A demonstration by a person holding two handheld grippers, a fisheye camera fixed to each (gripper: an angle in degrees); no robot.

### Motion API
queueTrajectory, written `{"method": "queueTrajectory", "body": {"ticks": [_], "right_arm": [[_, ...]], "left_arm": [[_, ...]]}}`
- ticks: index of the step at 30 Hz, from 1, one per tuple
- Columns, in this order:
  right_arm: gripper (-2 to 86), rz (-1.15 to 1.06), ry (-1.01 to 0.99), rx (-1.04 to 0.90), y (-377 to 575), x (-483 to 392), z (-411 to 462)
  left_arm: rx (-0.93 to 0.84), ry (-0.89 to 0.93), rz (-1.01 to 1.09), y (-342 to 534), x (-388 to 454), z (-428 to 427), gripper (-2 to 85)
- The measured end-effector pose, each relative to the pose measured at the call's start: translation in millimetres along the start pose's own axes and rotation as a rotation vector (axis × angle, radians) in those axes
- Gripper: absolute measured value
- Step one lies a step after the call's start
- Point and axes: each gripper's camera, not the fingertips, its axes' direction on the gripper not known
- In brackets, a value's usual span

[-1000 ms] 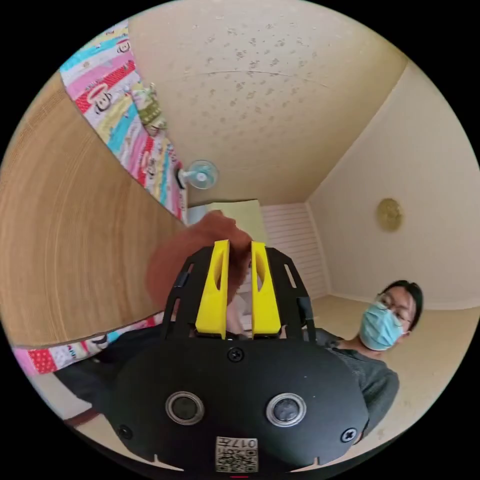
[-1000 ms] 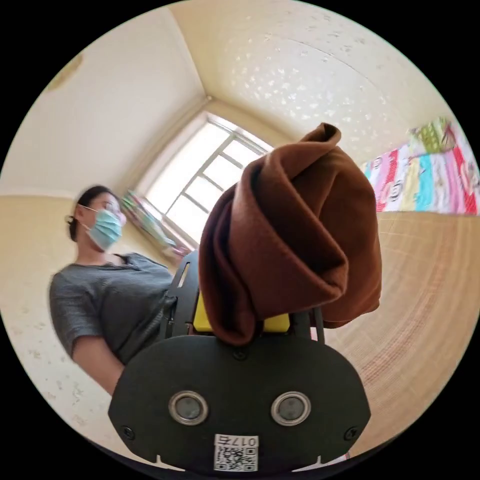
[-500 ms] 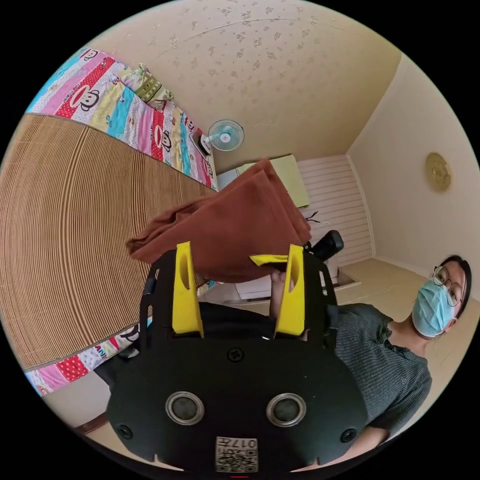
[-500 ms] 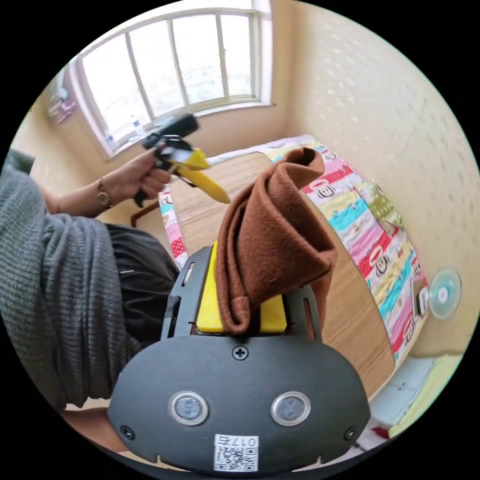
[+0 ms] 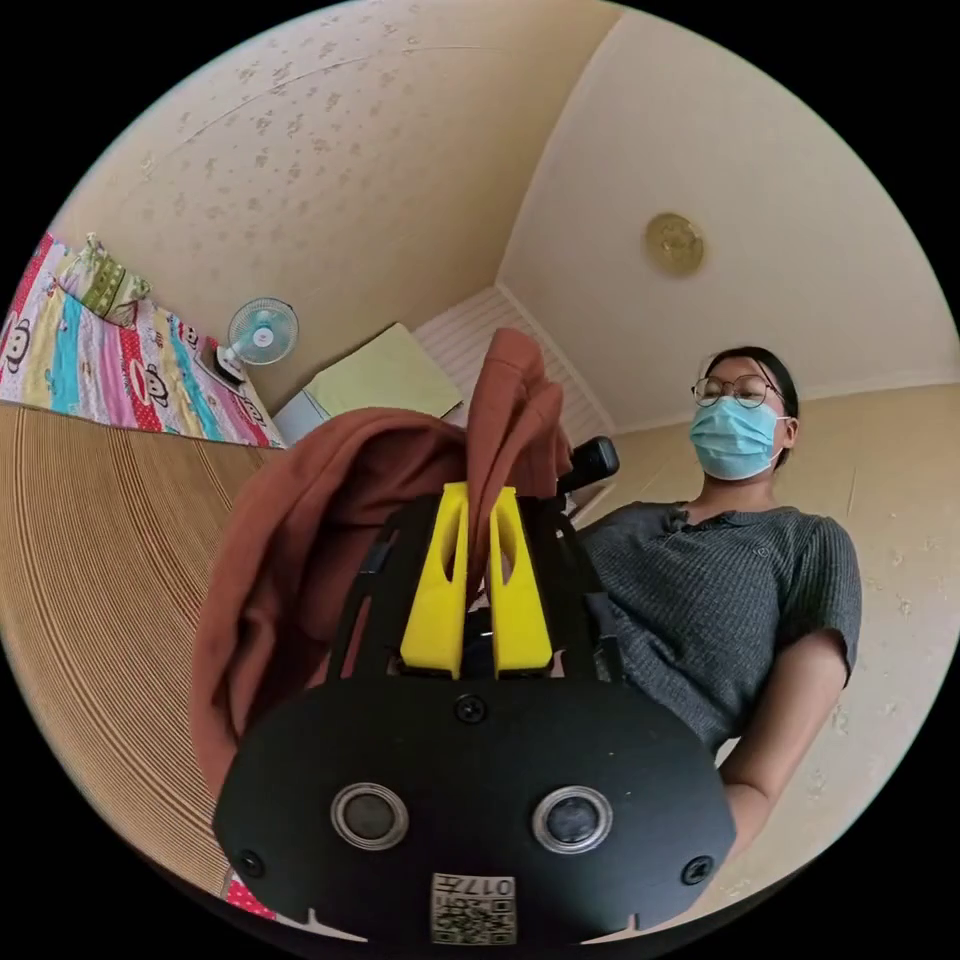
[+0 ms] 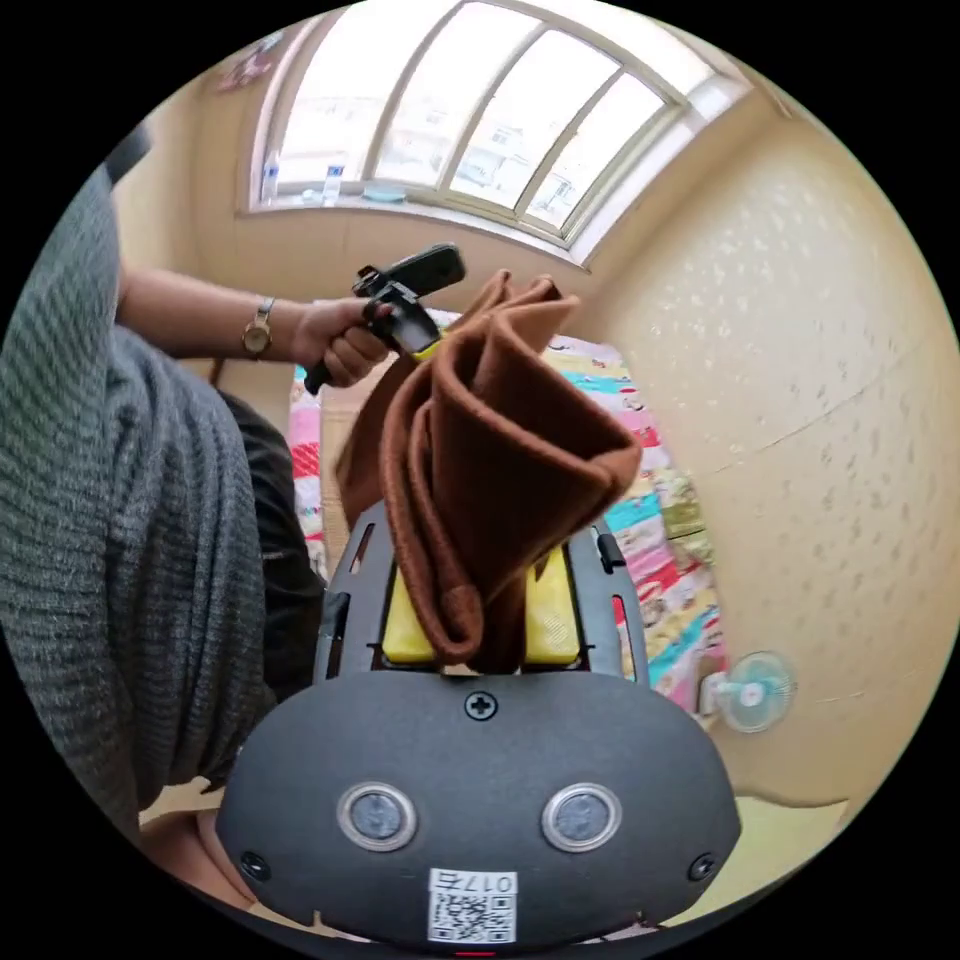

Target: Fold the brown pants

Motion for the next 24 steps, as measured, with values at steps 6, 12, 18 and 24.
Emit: {"method": "queueTrajectory", "body": {"ticks": [6, 12, 18, 24], "right_arm": [[16.9, 0.539, -0.474, 0.22, 68, 131, 30], [33.7, 1.089, -0.337, -0.29, 188, 206, 173], [36.8, 1.371, -0.338, -0.599, 299, 206, 278], [35.2, 1.5, -0.171, -0.677, 357, 204, 303]], "left_arm": [[0.109, -0.249, -0.192, 20, -23, -44, 3.1], [-0.233, -0.557, -0.312, 22, -37, -25, 3.1], [-0.28, -0.511, -0.492, 32, -49, -31, 3.5], [-0.352, -0.528, -0.681, 33, -54, -29, 4.1]]}}
